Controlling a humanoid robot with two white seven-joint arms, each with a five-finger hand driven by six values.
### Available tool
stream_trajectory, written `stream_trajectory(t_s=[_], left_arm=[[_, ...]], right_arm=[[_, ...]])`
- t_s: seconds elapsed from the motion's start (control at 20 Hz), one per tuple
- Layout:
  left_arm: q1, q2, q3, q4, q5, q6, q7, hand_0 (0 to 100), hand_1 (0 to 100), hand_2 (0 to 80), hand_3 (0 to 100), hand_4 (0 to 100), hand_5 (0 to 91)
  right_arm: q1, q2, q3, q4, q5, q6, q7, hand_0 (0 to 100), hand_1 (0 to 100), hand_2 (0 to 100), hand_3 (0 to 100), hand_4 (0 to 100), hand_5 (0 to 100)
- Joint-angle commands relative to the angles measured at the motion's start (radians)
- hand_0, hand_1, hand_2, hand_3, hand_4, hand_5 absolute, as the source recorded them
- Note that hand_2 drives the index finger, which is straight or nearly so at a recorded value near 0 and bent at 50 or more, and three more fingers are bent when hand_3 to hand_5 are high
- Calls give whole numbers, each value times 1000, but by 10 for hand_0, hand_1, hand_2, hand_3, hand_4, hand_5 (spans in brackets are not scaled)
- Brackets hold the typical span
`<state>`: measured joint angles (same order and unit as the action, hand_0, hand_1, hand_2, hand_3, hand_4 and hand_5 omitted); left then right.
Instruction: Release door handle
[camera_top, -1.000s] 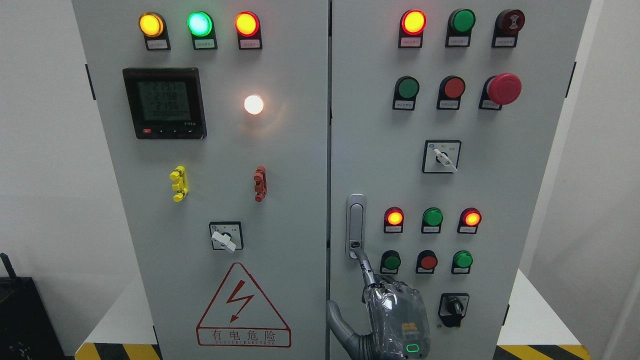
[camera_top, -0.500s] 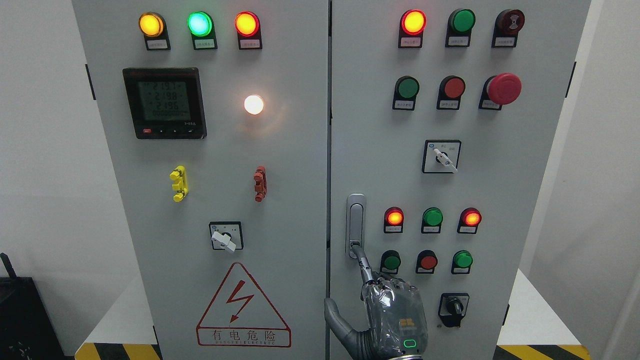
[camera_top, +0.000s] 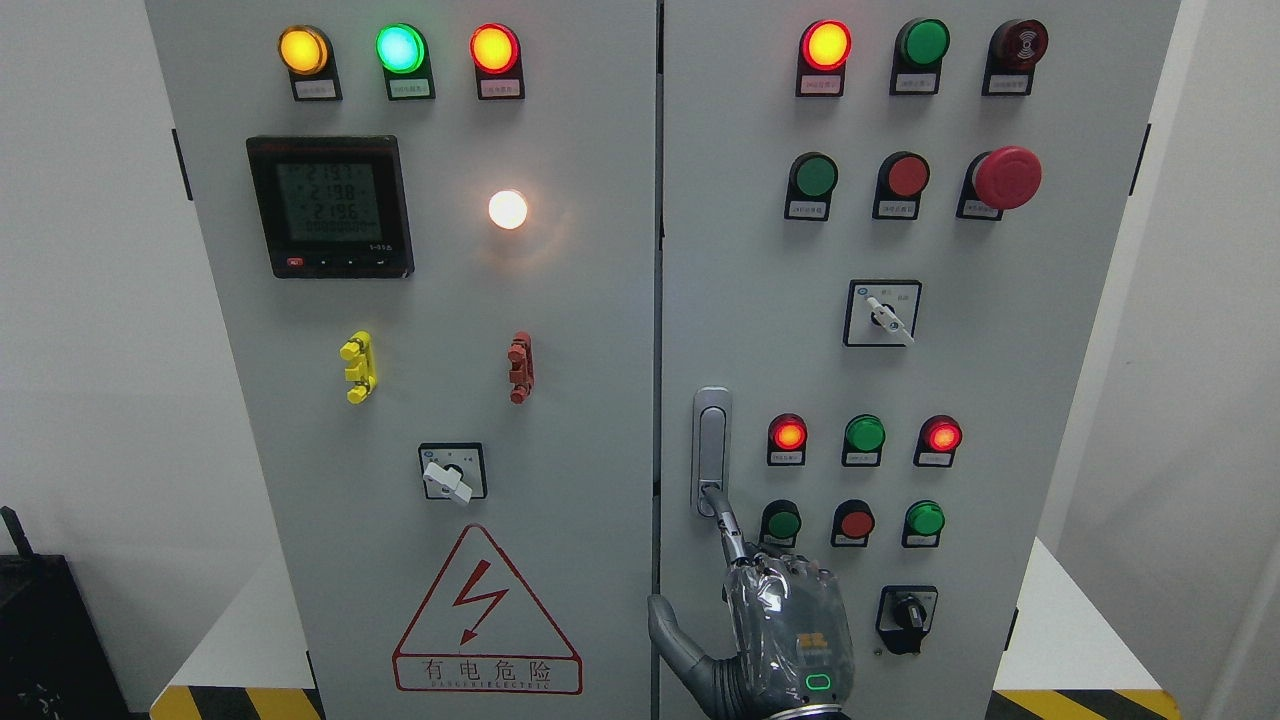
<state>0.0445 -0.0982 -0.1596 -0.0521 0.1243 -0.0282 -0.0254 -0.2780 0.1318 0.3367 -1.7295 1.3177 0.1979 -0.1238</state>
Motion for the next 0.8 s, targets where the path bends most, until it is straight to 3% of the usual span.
stream_trajectory(t_s=[0.0,0.75], left_arm=[[0,0,0,1,0,1,-1,0,0,32,172,128,0],[0,0,0,0,0,1,-1,0,0,32,173,128,0]], right_arm=[[2,0,-1,7,0,6,4,267,175,0,760,742,727],[20,0,7,5,0,6,7,257,185,0,772,745,734]])
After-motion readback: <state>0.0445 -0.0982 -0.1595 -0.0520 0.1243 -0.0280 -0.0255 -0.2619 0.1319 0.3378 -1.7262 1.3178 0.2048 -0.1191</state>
